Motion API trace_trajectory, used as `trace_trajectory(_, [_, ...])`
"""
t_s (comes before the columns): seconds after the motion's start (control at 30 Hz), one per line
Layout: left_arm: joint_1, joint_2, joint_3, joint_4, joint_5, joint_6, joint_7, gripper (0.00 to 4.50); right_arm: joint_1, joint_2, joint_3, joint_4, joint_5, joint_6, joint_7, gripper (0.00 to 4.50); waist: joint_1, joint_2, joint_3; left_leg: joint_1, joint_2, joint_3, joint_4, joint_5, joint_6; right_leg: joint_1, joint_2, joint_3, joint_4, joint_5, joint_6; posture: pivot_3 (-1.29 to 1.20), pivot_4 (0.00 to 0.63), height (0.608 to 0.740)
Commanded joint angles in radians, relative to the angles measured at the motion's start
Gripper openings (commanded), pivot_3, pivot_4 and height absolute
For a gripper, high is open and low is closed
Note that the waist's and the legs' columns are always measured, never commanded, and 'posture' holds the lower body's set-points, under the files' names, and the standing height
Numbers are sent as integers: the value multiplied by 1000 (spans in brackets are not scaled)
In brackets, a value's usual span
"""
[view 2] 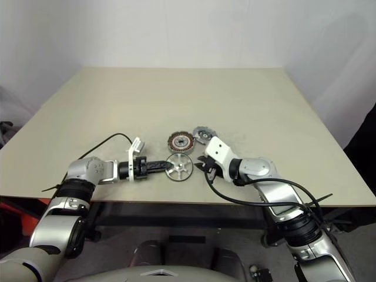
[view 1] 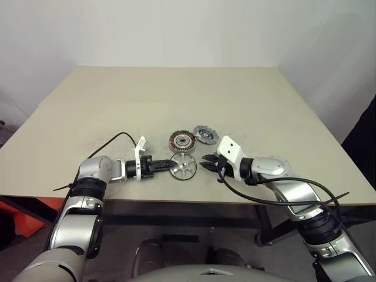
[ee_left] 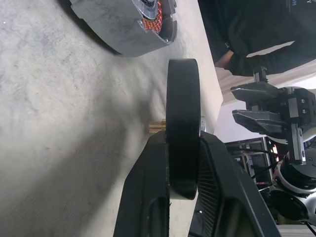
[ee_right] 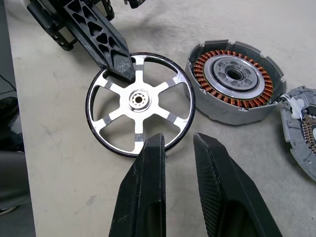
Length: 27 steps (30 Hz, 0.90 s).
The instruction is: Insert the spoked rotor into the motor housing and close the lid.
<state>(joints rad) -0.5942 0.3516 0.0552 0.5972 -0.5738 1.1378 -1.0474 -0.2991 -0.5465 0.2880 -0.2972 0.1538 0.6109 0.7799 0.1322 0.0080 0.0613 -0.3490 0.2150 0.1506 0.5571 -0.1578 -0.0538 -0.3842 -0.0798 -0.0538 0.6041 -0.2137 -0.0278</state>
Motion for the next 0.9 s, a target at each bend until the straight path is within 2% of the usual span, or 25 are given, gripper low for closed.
trace_trajectory(0.03, [-11,0,14,7,-9,-4,0,412,-30,4,-10,-10,-3,-22,-2,927,0,0,0,0,0,0,0,0,0,0,0,0,0,0,0,0,0,740])
trace_trajectory(0.13, [-17,-4,50,7,-39,24,3,412,-33,5,-8,-6,-4,-25,-1,927,-1,0,0,0,0,0,0,0,0,0,0,0,0,0,0,0,0,740])
trace_trajectory(0.33, [-95,-40,256,70,-160,116,88,412,-32,6,-4,-1,-6,-29,2,927,-4,-1,1,-2,0,0,0,0,0,-2,0,0,0,0,0,0,0,740])
trace_trajectory(0.53, [-210,-107,403,208,-186,41,247,412,-26,1,-3,1,-7,-33,7,927,-3,-2,1,-4,0,0,0,-1,2,-2,0,0,-1,0,0,0,0,740])
trace_trajectory(0.7, [-297,-162,429,371,-129,-139,371,412,-27,1,-2,4,-12,-35,5,927,2,-3,2,-4,-1,0,0,-2,3,-2,0,0,-1,0,0,0,0,740])
trace_trajectory(0.9, [-329,-180,420,466,-98,-210,376,412,-21,-4,-11,-5,-16,-30,0,927,3,-4,3,-5,-1,0,0,-2,4,-3,0,0,-2,-1,1,0,0,740])
